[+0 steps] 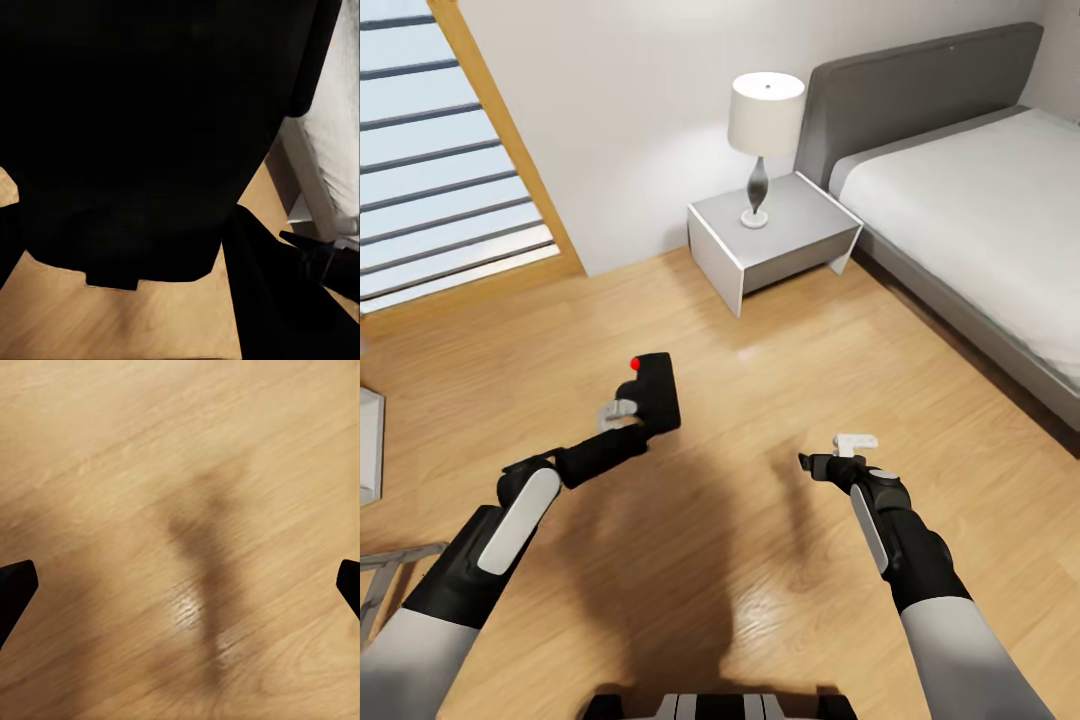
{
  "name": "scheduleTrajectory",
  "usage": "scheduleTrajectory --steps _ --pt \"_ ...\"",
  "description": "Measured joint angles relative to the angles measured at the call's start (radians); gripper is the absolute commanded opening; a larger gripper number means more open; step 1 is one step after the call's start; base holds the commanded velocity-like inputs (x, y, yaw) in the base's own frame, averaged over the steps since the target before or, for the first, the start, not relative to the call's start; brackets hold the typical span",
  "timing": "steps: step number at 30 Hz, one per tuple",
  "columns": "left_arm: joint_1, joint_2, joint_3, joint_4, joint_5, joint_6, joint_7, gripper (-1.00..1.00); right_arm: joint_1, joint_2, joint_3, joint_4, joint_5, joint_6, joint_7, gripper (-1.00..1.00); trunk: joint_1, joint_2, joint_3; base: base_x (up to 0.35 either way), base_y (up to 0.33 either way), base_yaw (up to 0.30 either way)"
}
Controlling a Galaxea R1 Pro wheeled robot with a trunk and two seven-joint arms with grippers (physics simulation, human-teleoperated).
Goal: Attach the digital camera to the camera tripod in the bedroom.
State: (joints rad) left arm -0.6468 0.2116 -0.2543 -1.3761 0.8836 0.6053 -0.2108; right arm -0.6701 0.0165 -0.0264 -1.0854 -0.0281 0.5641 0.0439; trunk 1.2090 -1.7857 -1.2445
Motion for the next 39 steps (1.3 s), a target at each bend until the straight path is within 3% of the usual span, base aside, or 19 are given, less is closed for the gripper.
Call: scheduleTrajectory --steps 3,6,17,32,34,39 --pt "0.000 0.021 0.000 0.003 0.012 0.001 -0.102 -1.00 0.000 0.000 0.000 -0.001 0.000 0.000 0.000 1.00 0.000 0.000 0.005 0.000 0.000 0.000" --pt "0.000 0.028 0.000 0.003 0.012 0.001 -0.149 -1.00 0.000 0.000 0.000 0.000 0.000 0.000 0.000 1.00 0.000 0.000 0.009 0.000 0.000 0.000" --pt "0.000 0.036 0.000 0.003 0.014 0.000 -0.198 -1.00 0.000 0.001 0.000 0.001 0.000 0.000 0.000 1.00 0.000 0.000 0.027 0.000 0.000 0.000" --pt "0.000 0.028 -0.001 0.008 0.003 -0.001 -0.180 -1.00 0.000 0.000 0.000 0.006 0.000 0.000 -0.001 1.00 0.000 0.000 0.051 0.000 0.000 0.000" --pt "0.000 0.027 -0.001 0.007 0.001 0.000 -0.162 -1.00 0.000 0.000 0.000 0.007 0.000 0.000 -0.001 1.00 0.000 0.000 0.054 0.000 0.000 0.000" --pt "0.000 0.025 -0.001 0.006 0.002 0.001 -0.046 -1.00 0.000 0.001 0.000 0.008 0.000 0.000 -0.001 1.00 0.000 0.000 0.062 0.000 0.000 0.000"
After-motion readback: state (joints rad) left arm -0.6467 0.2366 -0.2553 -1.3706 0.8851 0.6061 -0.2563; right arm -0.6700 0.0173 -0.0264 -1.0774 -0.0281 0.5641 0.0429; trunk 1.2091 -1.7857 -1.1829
